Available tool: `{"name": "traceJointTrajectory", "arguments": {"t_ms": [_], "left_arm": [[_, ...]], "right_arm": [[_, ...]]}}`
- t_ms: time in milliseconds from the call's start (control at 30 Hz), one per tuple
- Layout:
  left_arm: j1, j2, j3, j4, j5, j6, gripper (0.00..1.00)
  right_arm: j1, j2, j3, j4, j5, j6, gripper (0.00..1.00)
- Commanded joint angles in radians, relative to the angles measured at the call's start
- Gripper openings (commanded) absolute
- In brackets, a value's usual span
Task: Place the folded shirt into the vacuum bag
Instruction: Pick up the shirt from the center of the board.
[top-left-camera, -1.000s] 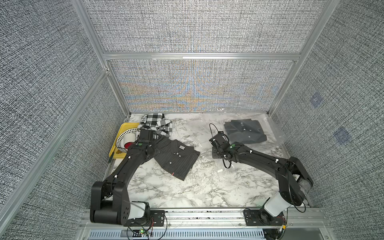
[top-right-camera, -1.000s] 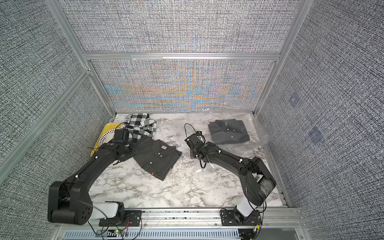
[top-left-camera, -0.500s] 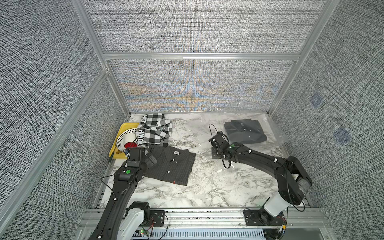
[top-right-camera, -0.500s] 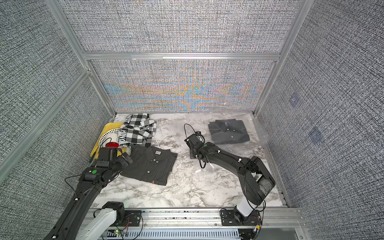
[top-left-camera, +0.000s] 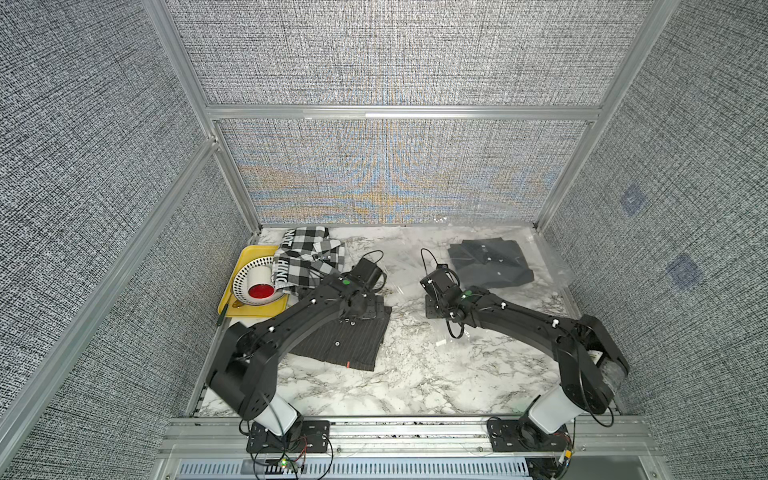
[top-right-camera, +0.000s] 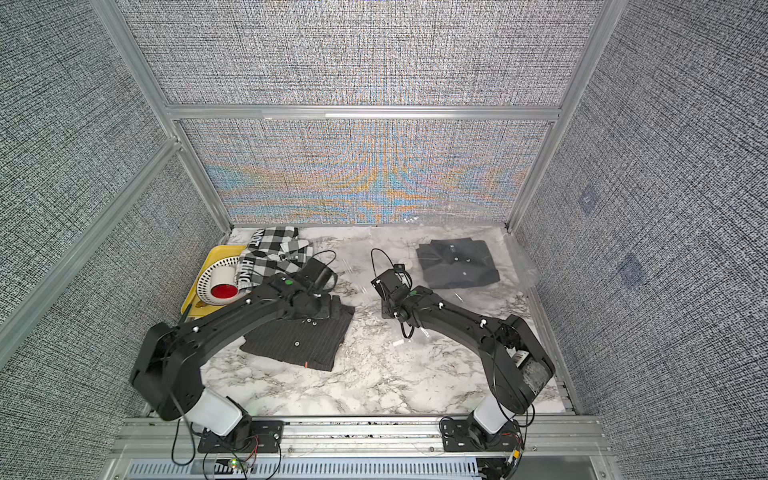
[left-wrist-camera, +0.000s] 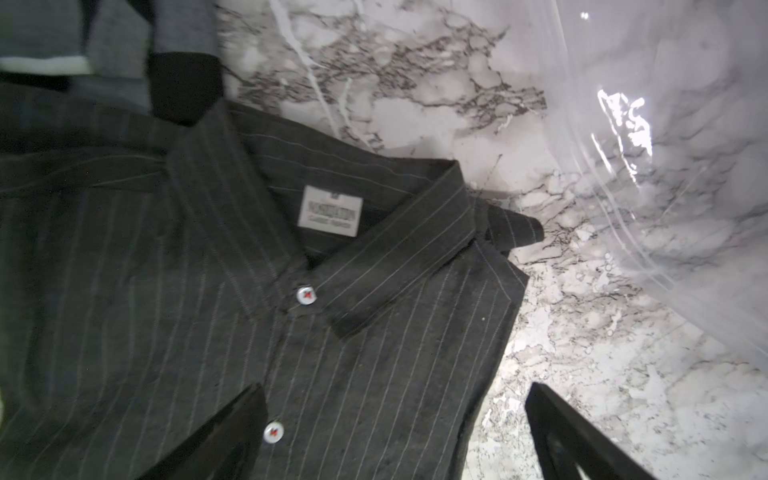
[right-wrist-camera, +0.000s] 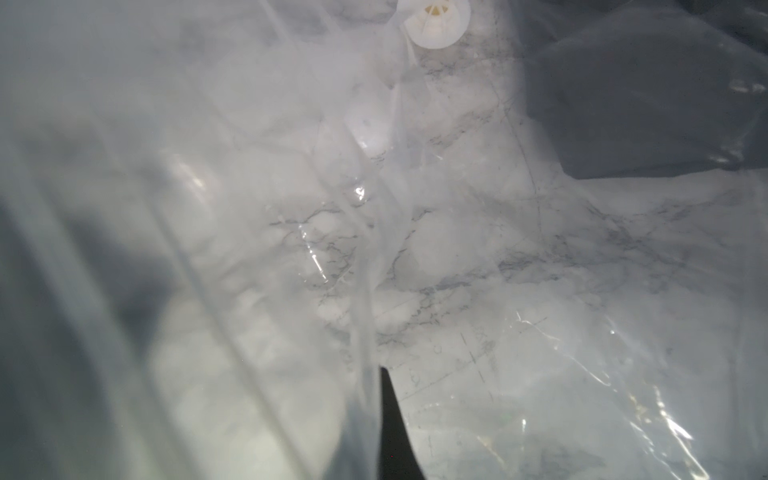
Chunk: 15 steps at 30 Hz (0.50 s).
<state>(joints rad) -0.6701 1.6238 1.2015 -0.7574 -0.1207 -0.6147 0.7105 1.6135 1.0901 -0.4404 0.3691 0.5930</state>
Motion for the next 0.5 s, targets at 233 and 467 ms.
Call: {"name": "traceJointTrajectory", "arguments": {"t_ms": [233, 467], "left_arm": [[-0.051, 0.283, 0.162, 0.027, -0.051, 0.047, 1.0], [-0.049, 0.438, 0.179, 0.083, -0.041, 0.022, 0.92]], "right_arm": [[-0.006, -0.004, -0.007, 0.023, 0.002, 0.004, 0.0], [-0.007, -0.017, -0.022, 0.029, -0.004, 0.001, 0.0]]}}
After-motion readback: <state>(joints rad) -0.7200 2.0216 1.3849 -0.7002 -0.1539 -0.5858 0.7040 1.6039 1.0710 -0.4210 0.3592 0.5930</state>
